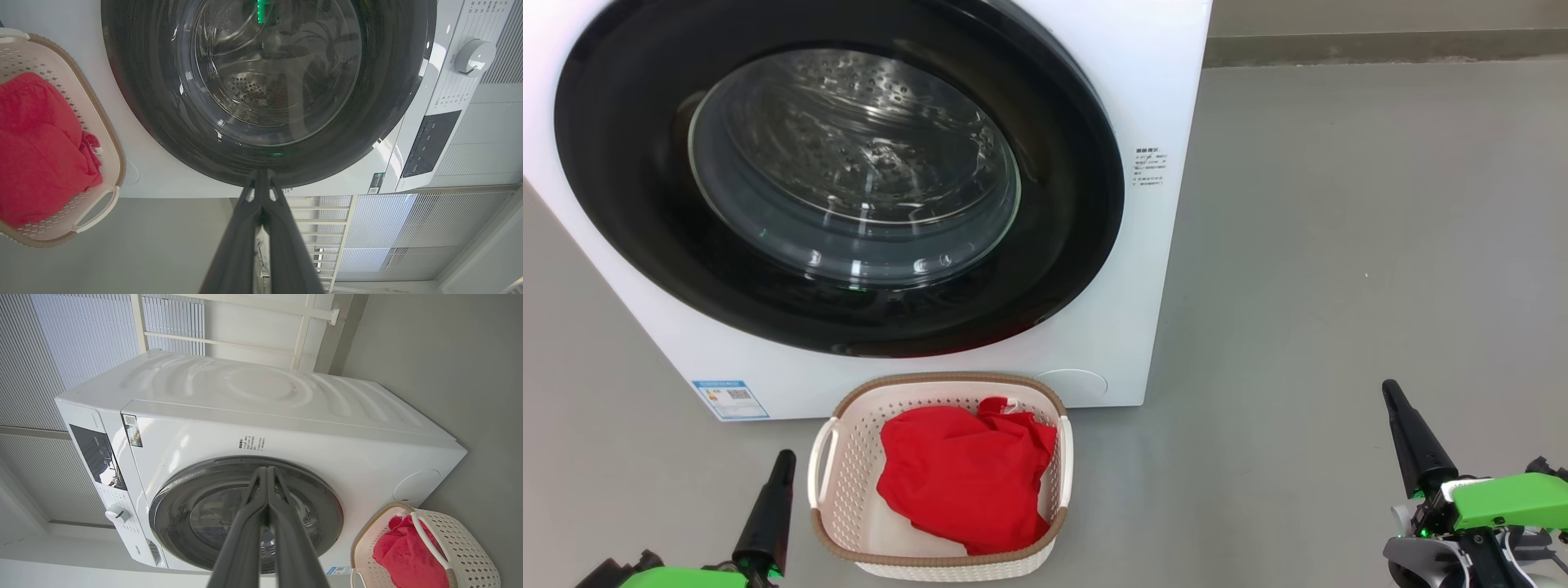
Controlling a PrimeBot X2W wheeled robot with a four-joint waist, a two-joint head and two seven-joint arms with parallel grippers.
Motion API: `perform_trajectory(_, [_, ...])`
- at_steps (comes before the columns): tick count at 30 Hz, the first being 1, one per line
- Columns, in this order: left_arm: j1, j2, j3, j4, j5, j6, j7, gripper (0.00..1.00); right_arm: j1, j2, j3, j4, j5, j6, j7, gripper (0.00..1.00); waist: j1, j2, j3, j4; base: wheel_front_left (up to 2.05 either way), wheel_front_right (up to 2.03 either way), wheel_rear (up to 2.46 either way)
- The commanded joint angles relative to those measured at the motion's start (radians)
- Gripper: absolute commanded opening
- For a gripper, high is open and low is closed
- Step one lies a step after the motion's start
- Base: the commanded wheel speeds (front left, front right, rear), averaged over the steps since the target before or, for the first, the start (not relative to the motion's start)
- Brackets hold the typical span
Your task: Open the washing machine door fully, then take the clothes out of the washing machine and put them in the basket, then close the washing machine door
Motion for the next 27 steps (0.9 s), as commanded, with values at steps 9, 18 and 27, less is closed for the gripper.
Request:
perform_trajectory(9, [-0.041,0.015,0.038,-0.021,-0.009,-0.007,0.010,0.00,-0.041,-0.004,0.014,-0.030,0.005,-0.001,0.005,0.00,0.0000,0.0000,0.000,0.000,0.00,0.00,0.00])
perform_trajectory(18, [-0.041,0.014,0.039,-0.021,-0.008,-0.007,0.011,0.00,-0.041,-0.004,0.013,-0.030,0.004,-0.001,0.006,0.00,0.0000,0.0000,0.000,0.000,0.00,0.00,0.00])
perform_trajectory(27, [-0.041,0.014,0.040,-0.021,-0.008,-0.007,0.012,0.00,-0.041,-0.003,0.012,-0.029,0.003,-0.001,0.007,0.00,0.0000,0.0000,0.000,0.000,0.00,0.00,0.00])
